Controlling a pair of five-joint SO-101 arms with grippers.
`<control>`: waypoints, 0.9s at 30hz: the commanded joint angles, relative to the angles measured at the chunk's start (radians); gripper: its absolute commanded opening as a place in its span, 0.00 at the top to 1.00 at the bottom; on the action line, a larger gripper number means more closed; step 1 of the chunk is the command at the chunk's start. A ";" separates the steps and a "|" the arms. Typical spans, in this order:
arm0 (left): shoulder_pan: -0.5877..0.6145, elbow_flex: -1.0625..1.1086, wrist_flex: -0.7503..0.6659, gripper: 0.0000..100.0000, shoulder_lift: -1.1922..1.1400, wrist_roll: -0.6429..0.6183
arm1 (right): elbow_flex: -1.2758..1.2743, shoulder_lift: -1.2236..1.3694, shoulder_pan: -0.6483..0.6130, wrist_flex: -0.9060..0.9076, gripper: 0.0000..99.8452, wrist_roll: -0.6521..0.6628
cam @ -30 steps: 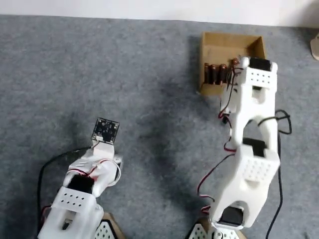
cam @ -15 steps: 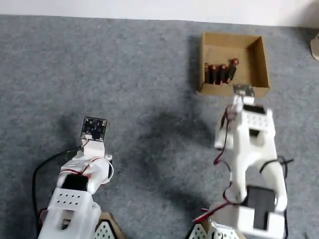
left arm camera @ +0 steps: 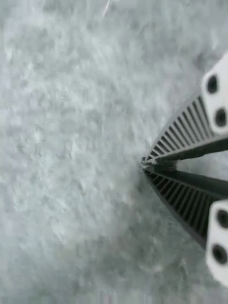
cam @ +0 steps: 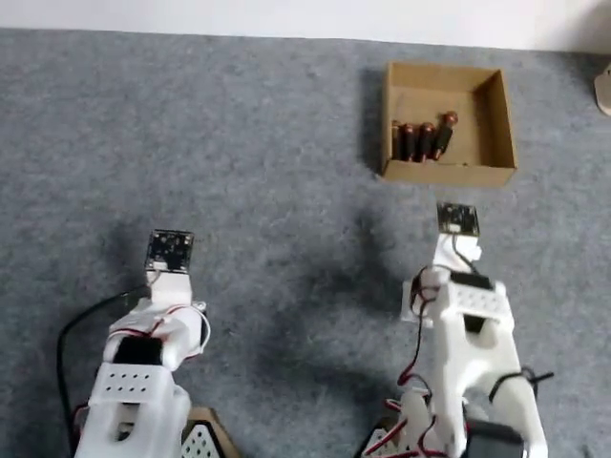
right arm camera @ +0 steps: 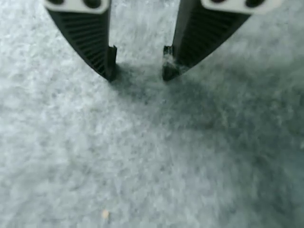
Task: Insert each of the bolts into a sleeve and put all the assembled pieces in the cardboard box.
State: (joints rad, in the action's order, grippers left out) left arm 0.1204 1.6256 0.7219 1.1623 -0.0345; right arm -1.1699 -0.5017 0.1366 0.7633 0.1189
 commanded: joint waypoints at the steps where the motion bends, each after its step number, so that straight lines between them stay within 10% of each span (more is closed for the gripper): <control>1: 0.062 -0.015 0.018 0.99 0.018 0.006 | -0.090 -0.062 0.007 -0.110 0.85 0.011; 17: 0.065 0.070 0.565 0.99 0.682 0.057 | -0.331 -0.295 0.005 -0.242 0.84 0.011; 27: 0.071 0.070 0.597 0.99 0.653 0.055 | -0.516 -0.642 0.007 -0.240 0.84 0.005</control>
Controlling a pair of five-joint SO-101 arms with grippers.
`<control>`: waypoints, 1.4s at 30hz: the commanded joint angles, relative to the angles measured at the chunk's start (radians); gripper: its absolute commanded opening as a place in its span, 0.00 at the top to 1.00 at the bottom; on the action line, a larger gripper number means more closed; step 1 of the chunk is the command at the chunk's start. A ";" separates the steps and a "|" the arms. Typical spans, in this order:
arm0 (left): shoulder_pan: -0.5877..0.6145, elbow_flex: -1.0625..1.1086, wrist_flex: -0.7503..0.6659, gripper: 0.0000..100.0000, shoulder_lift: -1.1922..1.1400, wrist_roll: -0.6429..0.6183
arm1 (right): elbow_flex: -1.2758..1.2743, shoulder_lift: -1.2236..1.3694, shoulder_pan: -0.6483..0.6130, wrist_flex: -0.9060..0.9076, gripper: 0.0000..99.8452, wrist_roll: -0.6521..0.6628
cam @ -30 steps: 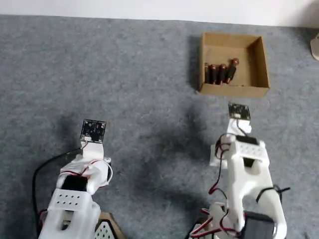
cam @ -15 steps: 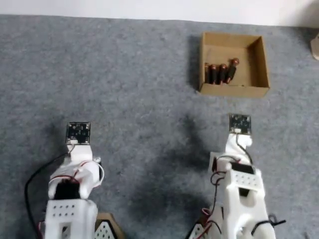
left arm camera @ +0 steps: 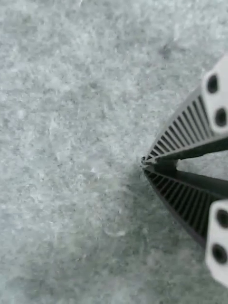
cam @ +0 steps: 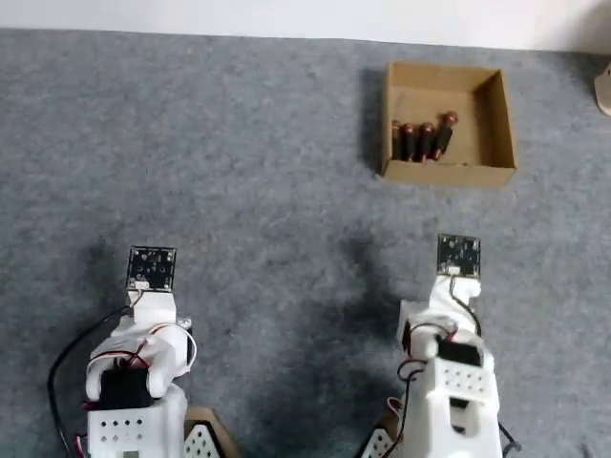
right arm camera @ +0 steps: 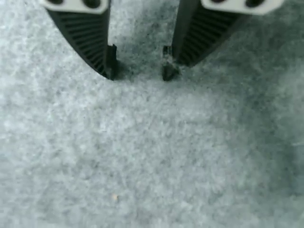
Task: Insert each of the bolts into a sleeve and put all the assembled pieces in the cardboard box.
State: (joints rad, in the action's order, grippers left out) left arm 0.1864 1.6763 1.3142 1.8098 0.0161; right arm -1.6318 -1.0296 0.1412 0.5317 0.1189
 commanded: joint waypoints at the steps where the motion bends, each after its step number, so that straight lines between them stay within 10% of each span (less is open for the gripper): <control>1: 0.005 0.019 0.005 0.99 0.005 0.005 | -0.082 -0.170 0.004 -0.007 0.84 0.003; 15: 0.004 0.019 0.005 0.99 0.005 0.002 | -0.199 -0.814 0.131 0.725 0.85 0.006; 42: 0.004 0.019 0.005 0.99 0.005 0.002 | -0.199 -0.788 0.130 0.705 0.85 0.006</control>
